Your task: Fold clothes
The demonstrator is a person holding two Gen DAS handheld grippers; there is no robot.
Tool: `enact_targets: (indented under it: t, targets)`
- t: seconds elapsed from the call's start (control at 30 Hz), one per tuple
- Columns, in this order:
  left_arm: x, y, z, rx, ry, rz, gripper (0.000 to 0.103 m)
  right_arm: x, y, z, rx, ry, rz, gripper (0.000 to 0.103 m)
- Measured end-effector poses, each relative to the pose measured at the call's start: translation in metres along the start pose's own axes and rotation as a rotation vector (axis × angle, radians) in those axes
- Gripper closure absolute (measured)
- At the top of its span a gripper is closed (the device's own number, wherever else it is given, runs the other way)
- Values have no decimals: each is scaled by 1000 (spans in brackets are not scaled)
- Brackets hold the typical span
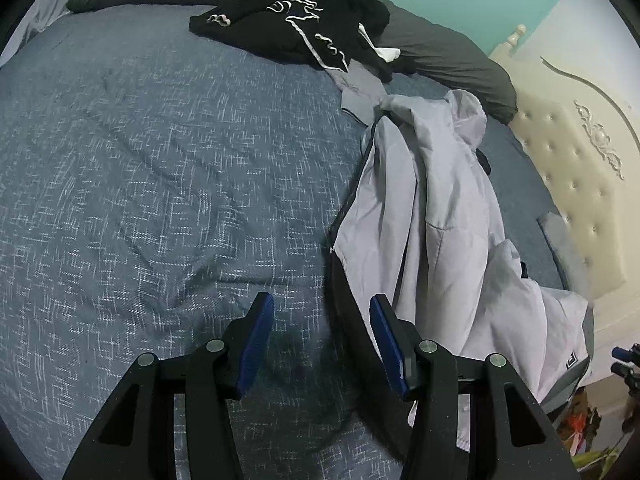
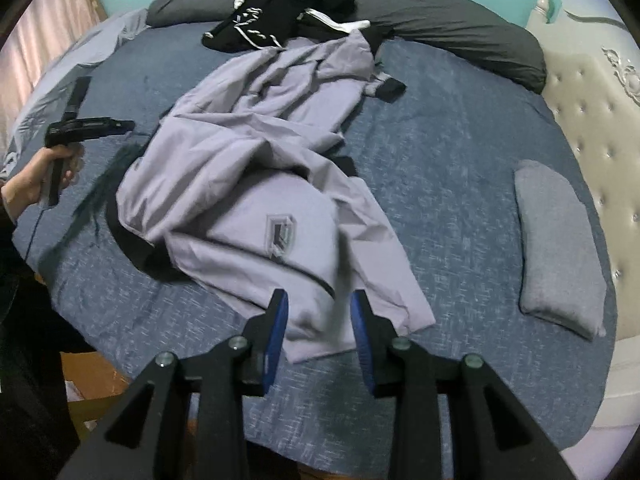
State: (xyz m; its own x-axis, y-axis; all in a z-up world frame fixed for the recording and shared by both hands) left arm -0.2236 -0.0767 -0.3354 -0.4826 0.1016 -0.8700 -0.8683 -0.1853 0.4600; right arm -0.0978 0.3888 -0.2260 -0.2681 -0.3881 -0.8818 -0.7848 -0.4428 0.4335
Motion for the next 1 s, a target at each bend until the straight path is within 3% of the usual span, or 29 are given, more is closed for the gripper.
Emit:
enact_targets:
  t: [0.07,0.13,0.27,0.63,0.67,0.73,0.77,0.83,0.93,1.0]
  targets:
    - [1,1,1,-3,-1,-4,49,4,6,-11,-26,34,4,64]
    - [3,1,0,-3,0,-10,49,22,14,-29,-86,82,-34,48]
    - [7,3,-2,-5,7,-19,49,59,22,-57,-185,128,-102,48]
    - [41,16,10,18,-44,-48,47,121,21,-67,-292,142,-195,48]
    - [44,17,15,28,-55,-50,48,124,20,-66,-301,142,-202,50]
    - [51,17,23,48,-69,-54,49,130,17,-64,-318,138,-219,77]
    - [53,17,27,56,-77,-57,53,132,16,-63,-323,132,-226,82]
    - [58,16,33,67,-85,-61,77,136,15,-60,-325,126,-231,94]
    - [60,16,37,75,-86,-63,97,132,17,-53,-295,135,-200,99]
    - [56,18,37,80,-83,-50,97,128,18,-49,-288,131,-184,100]
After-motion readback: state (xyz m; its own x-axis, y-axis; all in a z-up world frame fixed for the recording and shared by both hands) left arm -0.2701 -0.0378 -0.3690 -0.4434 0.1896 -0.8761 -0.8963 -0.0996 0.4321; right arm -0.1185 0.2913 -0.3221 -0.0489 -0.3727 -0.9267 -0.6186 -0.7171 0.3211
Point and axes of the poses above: each gripper's, at about its wrist camera, not at the fingertips, and x roughly the way its jaws point, z to its right, y to its top, the point moved 4 cm from there along x, roughly the way its jaws point, and after that the axes turned 14 degrees about y, right-handed, at the moved point
